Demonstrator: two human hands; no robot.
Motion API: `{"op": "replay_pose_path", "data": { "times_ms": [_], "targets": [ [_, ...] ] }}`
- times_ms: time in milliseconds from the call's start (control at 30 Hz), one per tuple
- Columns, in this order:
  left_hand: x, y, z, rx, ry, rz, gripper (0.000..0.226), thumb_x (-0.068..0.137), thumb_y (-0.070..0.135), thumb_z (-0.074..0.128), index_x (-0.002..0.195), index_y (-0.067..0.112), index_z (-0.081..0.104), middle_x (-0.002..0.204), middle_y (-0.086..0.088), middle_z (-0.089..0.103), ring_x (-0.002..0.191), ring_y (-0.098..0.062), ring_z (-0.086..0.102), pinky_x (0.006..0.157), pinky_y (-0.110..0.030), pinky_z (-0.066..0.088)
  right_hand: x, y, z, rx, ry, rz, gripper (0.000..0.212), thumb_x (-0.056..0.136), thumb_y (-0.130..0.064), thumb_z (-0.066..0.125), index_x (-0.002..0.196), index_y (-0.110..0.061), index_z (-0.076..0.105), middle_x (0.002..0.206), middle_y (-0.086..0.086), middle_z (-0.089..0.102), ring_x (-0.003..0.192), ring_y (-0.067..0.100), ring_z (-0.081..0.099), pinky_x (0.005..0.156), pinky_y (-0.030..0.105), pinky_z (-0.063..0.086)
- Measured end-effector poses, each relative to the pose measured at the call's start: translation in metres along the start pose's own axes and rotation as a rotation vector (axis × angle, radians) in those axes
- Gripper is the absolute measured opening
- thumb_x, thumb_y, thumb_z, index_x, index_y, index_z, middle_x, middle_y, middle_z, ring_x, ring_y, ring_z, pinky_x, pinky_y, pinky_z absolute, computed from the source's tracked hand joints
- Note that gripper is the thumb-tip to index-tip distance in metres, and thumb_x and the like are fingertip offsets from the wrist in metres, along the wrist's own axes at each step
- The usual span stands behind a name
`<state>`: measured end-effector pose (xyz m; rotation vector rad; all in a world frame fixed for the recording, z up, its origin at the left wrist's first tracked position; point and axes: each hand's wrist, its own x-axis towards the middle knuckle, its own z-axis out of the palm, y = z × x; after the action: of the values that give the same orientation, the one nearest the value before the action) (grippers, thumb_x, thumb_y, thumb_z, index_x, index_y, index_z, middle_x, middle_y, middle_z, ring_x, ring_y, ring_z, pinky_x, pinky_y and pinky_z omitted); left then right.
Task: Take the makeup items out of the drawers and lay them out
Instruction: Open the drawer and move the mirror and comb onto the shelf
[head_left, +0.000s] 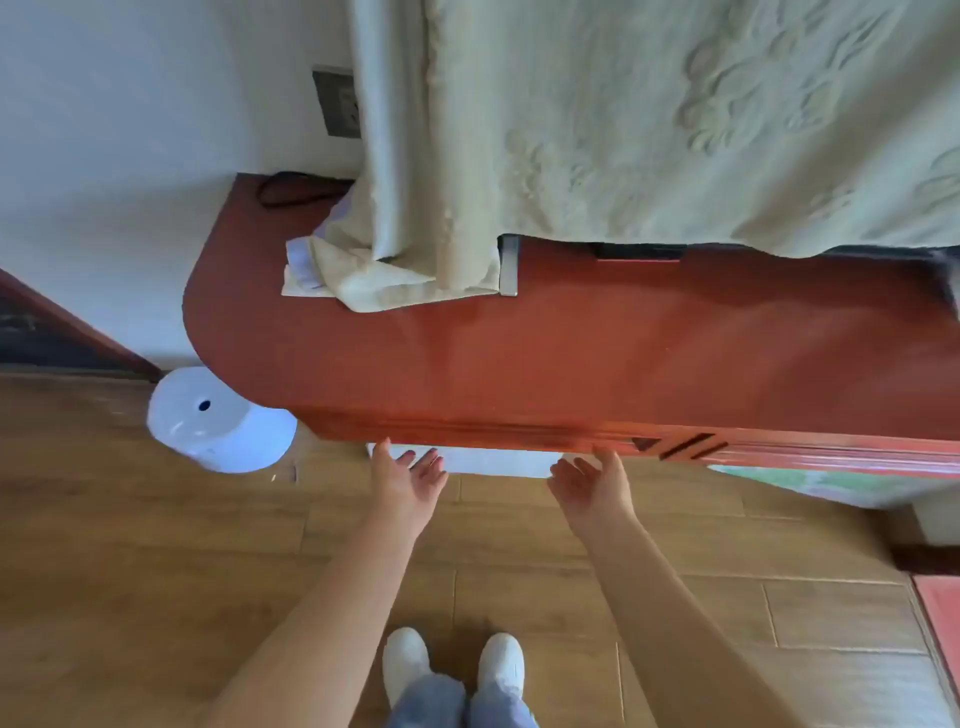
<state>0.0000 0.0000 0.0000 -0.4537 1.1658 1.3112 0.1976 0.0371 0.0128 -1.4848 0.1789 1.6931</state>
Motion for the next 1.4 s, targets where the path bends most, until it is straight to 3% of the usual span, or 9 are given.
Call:
{"op": "replay_pose_path", "data": {
  "times_ms": [100, 167, 333, 467, 733, 933, 1167, 1300, 1400],
  "targets": [
    [0.023, -0.005, -0.004, -0.153, 0.016, 0.001, 0.069, 0.095, 0.056, 0.027, 0.144, 0.008, 0.024, 0.138, -0.023, 0.042, 0.120, -0.033, 0.048, 0.103, -0.038, 0.034, 0.027, 0.001, -0.007, 0.220, 0.021, 0.087, 0.054, 0.095, -0.028, 0.040, 0.139, 0.000, 0.030, 0.135, 0.018, 0.044, 0.125, 0.030, 0.046, 0.106, 0.039, 0.035],
    [0.031, -0.010, -0.006, -0.190, 0.031, 0.016, 0.073, 0.095, 0.059, 0.025, 0.145, 0.006, 0.024, 0.146, -0.020, 0.033, 0.131, -0.031, 0.040, 0.109, -0.039, 0.028, 0.038, 0.002, -0.009, 0.299, 0.006, 0.091, 0.055, 0.096, -0.030, 0.034, 0.142, 0.000, 0.027, 0.145, 0.017, 0.036, 0.135, 0.029, 0.036, 0.111, 0.040, 0.027],
    [0.037, -0.008, 0.000, -0.356, -0.074, 0.048, 0.068, 0.090, 0.062, 0.034, 0.129, 0.007, 0.045, 0.134, -0.014, 0.048, 0.130, -0.029, 0.043, 0.112, -0.044, 0.028, 0.054, 0.006, -0.005, 0.387, -0.099, 0.088, 0.043, 0.093, -0.038, 0.029, 0.118, -0.011, 0.052, 0.122, 0.008, 0.057, 0.126, 0.022, 0.047, 0.107, 0.041, 0.027],
    [0.032, -0.006, 0.000, -0.378, -0.091, 0.035, 0.063, 0.090, 0.060, 0.037, 0.113, 0.003, 0.052, 0.133, -0.014, 0.050, 0.122, -0.030, 0.050, 0.110, -0.045, 0.033, 0.051, 0.005, -0.004, 0.442, -0.144, 0.092, 0.052, 0.093, -0.040, 0.032, 0.135, -0.010, 0.042, 0.134, 0.007, 0.051, 0.127, 0.022, 0.046, 0.109, 0.042, 0.026],
    [0.008, -0.022, -0.029, -0.372, -0.027, -0.002, 0.079, 0.090, 0.062, 0.036, 0.140, 0.002, 0.034, 0.144, -0.017, 0.041, 0.135, -0.031, 0.037, 0.114, -0.044, 0.025, 0.031, 0.020, -0.031, 0.400, -0.079, 0.146, 0.059, 0.093, -0.048, 0.026, 0.140, -0.014, 0.035, 0.145, 0.006, 0.041, 0.134, 0.020, 0.038, 0.110, 0.045, 0.022],
    [-0.027, -0.037, -0.056, -0.369, 0.013, -0.040, 0.086, 0.088, 0.067, 0.033, 0.144, 0.002, 0.027, 0.148, -0.020, 0.035, 0.137, -0.033, 0.033, 0.116, -0.046, 0.022, 0.005, 0.034, -0.064, 0.424, -0.027, 0.197, 0.053, 0.093, -0.048, 0.029, 0.124, -0.012, 0.052, 0.130, 0.010, 0.054, 0.124, 0.026, 0.048, 0.100, 0.047, 0.033],
    [-0.052, -0.055, -0.087, -0.333, 0.082, -0.066, 0.088, 0.089, 0.069, 0.022, 0.148, 0.005, 0.016, 0.155, -0.018, 0.019, 0.143, -0.033, 0.020, 0.117, -0.046, 0.016, -0.018, 0.055, -0.101, 0.390, -0.025, 0.215, 0.054, 0.090, -0.051, 0.032, 0.125, -0.013, 0.050, 0.127, 0.009, 0.055, 0.123, 0.025, 0.047, 0.098, 0.044, 0.035],
    [-0.067, -0.069, -0.108, -0.346, 0.127, -0.078, 0.086, 0.090, 0.067, 0.024, 0.149, 0.007, 0.010, 0.156, -0.018, 0.014, 0.144, -0.033, 0.016, 0.117, -0.047, 0.014, -0.035, 0.068, -0.122, 0.410, 0.004, 0.250, 0.056, 0.090, -0.053, 0.031, 0.124, -0.013, 0.049, 0.131, 0.008, 0.053, 0.126, 0.025, 0.045, 0.107, 0.043, 0.031],
    [-0.077, -0.077, -0.125, -0.370, 0.150, -0.092, 0.086, 0.090, 0.067, 0.024, 0.150, 0.008, 0.009, 0.156, -0.019, 0.012, 0.144, -0.034, 0.015, 0.116, -0.047, 0.015, -0.048, 0.077, -0.136, 0.427, 0.017, 0.275, 0.055, 0.090, -0.054, 0.031, 0.119, -0.013, 0.052, 0.119, 0.009, 0.058, 0.119, 0.026, 0.050, 0.103, 0.043, 0.035]
  ]
}}
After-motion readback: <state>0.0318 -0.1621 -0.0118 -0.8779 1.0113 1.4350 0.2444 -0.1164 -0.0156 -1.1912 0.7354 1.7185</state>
